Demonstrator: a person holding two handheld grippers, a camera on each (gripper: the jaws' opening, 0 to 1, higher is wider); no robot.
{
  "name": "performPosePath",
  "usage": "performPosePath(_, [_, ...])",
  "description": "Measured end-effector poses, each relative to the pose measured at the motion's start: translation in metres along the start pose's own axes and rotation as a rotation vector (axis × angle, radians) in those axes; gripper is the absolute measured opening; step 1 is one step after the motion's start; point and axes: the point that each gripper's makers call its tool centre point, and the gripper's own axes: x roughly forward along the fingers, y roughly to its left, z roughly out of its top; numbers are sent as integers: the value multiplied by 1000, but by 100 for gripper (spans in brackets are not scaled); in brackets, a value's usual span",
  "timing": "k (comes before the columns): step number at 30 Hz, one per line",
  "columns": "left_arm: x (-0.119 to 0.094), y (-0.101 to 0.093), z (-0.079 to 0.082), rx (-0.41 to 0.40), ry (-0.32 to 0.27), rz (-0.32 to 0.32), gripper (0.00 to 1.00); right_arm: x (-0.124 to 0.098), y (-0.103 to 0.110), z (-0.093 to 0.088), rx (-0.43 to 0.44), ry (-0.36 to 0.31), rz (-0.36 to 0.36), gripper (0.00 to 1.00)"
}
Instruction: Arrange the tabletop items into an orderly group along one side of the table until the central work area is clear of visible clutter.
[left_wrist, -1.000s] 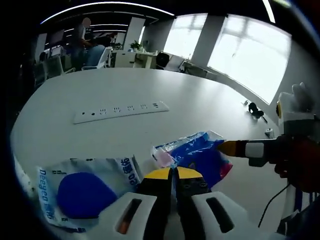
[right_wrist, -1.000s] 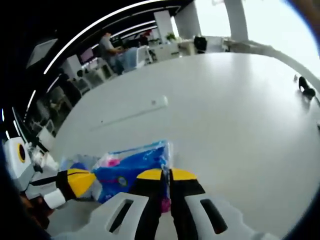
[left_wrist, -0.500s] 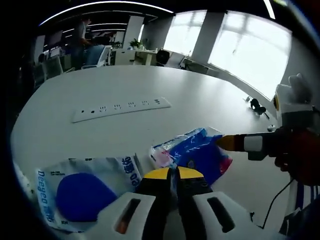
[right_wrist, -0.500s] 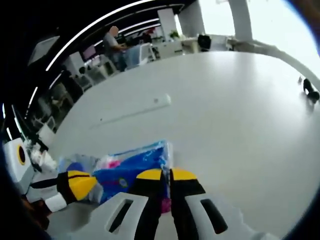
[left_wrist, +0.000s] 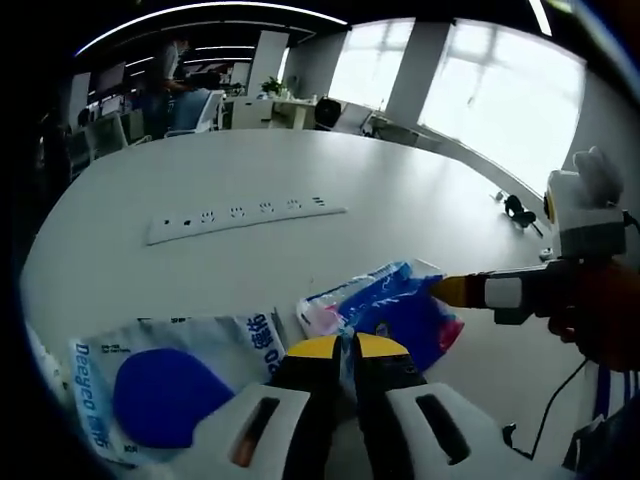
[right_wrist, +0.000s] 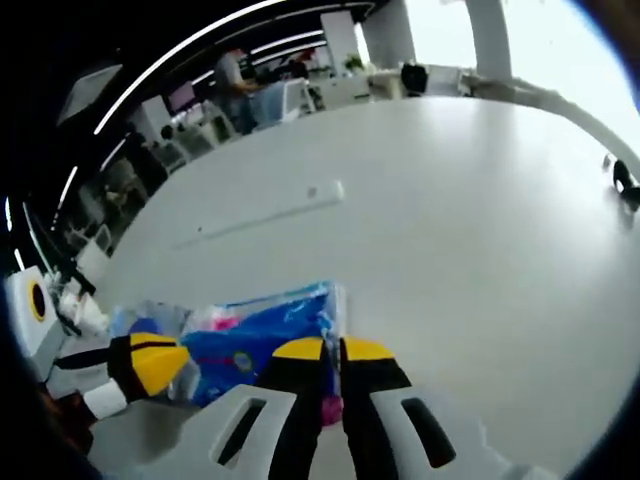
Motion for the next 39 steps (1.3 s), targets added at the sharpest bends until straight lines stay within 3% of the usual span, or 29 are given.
performPosePath(39, [-5,0,2,3,11,1,7,0,-2,-3,37,5,22,11])
